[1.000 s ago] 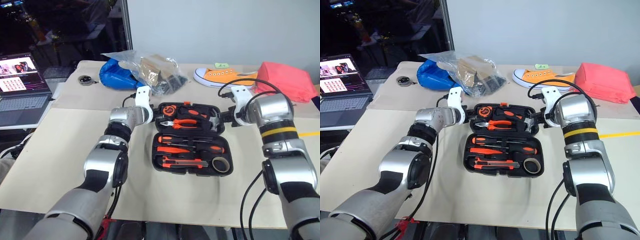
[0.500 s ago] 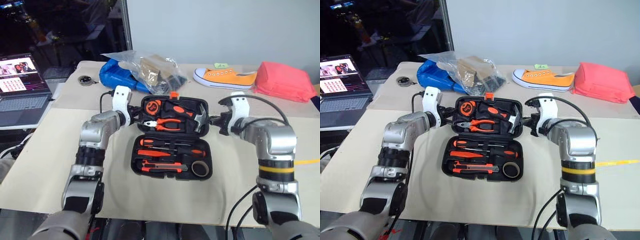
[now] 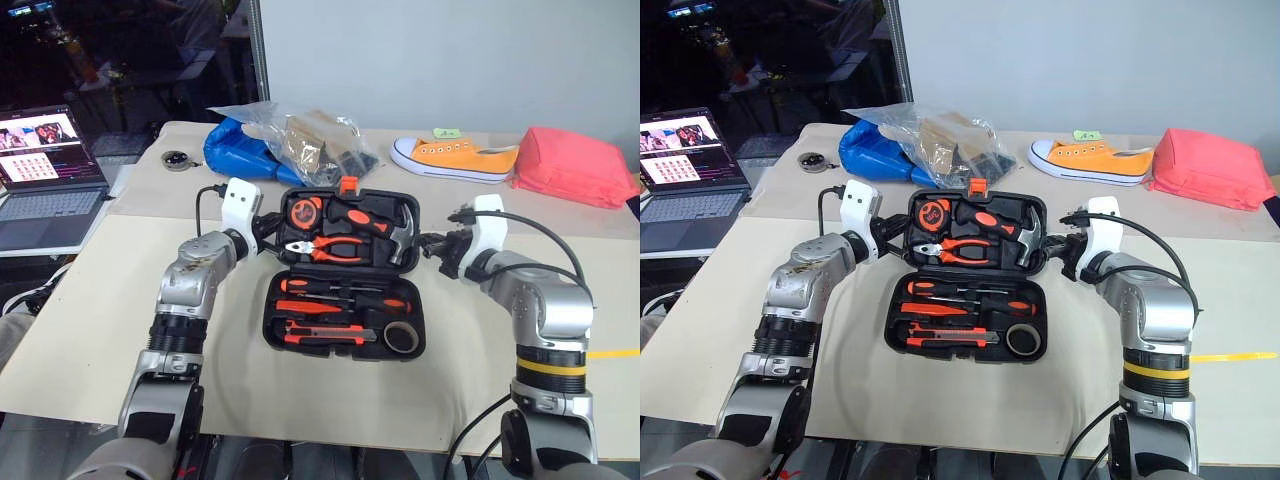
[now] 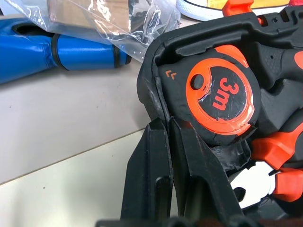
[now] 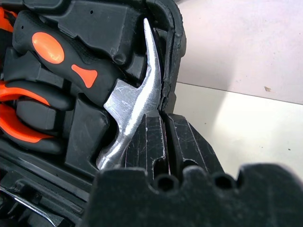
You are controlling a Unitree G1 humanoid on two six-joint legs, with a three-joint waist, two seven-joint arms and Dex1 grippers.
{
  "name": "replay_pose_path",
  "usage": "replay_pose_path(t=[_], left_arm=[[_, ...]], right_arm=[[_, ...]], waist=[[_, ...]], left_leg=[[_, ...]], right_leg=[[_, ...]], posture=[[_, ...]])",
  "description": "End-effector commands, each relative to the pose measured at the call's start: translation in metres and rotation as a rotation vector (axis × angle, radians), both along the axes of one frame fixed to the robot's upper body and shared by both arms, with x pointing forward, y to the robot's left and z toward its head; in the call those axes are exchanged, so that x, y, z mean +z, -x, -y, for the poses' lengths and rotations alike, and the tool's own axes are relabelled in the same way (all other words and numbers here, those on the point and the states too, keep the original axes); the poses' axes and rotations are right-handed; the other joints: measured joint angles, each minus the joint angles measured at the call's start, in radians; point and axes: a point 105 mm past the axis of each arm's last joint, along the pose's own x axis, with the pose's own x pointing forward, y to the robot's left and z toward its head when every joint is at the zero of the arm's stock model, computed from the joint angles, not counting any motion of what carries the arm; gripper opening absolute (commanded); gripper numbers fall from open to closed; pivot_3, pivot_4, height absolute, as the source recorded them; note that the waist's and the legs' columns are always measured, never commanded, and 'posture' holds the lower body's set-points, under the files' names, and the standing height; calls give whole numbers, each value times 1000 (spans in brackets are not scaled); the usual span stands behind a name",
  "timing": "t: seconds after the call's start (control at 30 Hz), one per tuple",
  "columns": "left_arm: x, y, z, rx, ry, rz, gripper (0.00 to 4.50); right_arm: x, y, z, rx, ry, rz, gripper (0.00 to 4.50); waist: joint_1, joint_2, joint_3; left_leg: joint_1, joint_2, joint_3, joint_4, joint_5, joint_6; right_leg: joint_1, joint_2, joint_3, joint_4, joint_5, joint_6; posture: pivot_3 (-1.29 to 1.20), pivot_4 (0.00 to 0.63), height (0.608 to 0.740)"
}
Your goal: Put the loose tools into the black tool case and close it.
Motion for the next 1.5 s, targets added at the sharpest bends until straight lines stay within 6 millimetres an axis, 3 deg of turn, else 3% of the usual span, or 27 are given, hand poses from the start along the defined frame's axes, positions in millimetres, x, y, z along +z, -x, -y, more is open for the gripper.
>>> replay_pose_path(t=[0.03,0.13,0.17,0.2,0.33,0.43,0.53,0.63,0.77,0.8,1.07,1.5], left_arm=[[-14,1,16,-72,23,-87,49],[-20,-4,15,-70,62,-144,49],[-21,-6,14,-66,58,-153,704],[-17,-9,13,-57,60,-146,776],[2,-15,5,-44,73,-131,2186],[13,-15,6,-64,68,-164,2186],[29,-16,26,-141,53,-143,2186],[36,-25,38,-133,27,-128,1493],[54,-30,42,-142,35,-88,186],[54,-31,38,-134,32,-101,62],[19,-41,-5,72,32,-241,62],[-8,-22,-7,71,54,-359,62]], right_arm=[[24,5,-38,191,4,69,0],[17,-1,-40,181,2,18,0],[15,-4,-41,176,6,4,0],[13,-7,-43,172,13,-12,0],[7,-15,-46,157,36,-55,0],[5,-19,-46,146,46,-74,0],[4,-22,-45,134,64,-80,0],[4,-25,-45,130,69,-81,0],[5,-25,-48,131,78,-81,0],[5,-25,-48,126,84,-83,0],[2,-24,-50,101,85,-101,0],[-1,-17,-59,160,126,-93,0]], waist=[[-4,0,0],[-18,0,0],[-23,0,0],[-26,0,0],[-27,0,0],[-28,0,0],[-24,0,0],[-16,0,0],[-13,0,0],[-17,0,0],[-26,0,0],[-26,0,0]], left_leg=[[0,0,0,0,0,0],[1,0,0,0,0,0],[1,1,0,0,0,0],[1,1,0,0,0,0],[1,0,0,0,0,0],[0,1,-1,0,0,0],[0,1,-1,-1,0,0],[-1,0,-1,0,0,0],[-2,-1,-1,0,0,0],[-2,-1,-1,0,0,0],[-1,1,-2,-1,0,1],[-2,0,-3,-2,0,1]], right_leg=[[0,0,0,0,0,0],[1,1,0,0,0,0],[1,1,0,0,0,0],[1,1,0,0,0,0],[0,1,1,0,0,0],[0,2,1,0,0,0],[-1,2,0,1,0,0],[0,0,-1,1,0,0],[1,-1,-1,1,0,0],[1,-1,-1,1,0,0],[0,1,-1,2,0,0],[-1,1,-2,4,0,0]], posture=[[0,150,740],[0,150,740],[0,150,740],[0,150,740],[0,150,740],[0,150,740],[0,150,740],[0,150,740],[0,150,740],[0,150,740],[0,150,740],[0,150,740]])
